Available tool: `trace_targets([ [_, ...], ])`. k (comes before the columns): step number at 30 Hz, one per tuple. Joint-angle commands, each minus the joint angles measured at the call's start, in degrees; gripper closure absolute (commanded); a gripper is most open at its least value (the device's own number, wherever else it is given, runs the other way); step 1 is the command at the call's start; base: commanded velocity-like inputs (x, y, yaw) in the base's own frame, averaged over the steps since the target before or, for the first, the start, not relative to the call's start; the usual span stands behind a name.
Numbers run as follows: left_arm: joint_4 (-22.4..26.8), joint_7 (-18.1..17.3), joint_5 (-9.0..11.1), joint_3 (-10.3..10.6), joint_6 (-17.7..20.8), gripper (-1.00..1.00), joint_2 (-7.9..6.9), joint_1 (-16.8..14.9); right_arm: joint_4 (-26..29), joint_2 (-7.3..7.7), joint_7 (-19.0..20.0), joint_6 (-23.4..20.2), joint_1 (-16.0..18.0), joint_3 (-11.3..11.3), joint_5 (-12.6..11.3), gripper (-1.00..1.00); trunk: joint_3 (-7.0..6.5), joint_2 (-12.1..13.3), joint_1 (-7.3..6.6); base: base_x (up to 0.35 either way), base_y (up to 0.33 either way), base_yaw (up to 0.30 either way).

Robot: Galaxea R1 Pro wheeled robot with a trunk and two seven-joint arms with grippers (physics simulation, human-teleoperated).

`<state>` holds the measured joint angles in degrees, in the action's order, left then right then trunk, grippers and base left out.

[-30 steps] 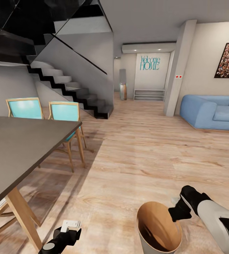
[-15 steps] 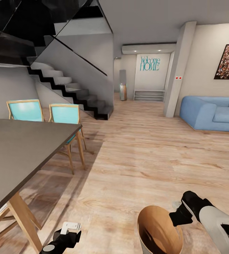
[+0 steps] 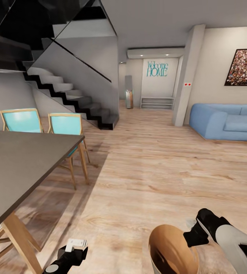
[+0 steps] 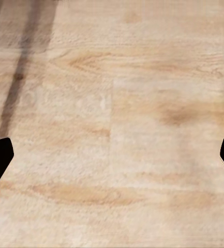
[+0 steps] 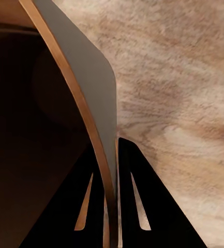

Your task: Put the three can of soda from the living room inside the tash can in the kitchen.

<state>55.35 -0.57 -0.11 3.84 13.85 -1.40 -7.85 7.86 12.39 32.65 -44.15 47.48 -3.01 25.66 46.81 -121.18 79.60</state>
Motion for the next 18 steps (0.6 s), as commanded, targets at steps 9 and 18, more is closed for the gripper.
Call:
trace_targets([
  [9, 0.4, -0.1, 0.1, 0.0, -0.3, -1.0, -0.03, 0.0, 0.0, 0.03, 0.3, -0.3, -0.1, -0.7, -1.0, 1.0, -0.01, 0.0, 0.0, 0.0, 0.0, -0.236],
  [18, 0.2, -0.1, 0.1, 0.0, -0.2, -1.0, -0.04, 0.0, 0.0, 0.01, 0.3, -0.3, -0.1, -0.7, -1.0, 1.0, 0.02, 0.0, 0.0, 0.0, 0.0, -0.243],
])
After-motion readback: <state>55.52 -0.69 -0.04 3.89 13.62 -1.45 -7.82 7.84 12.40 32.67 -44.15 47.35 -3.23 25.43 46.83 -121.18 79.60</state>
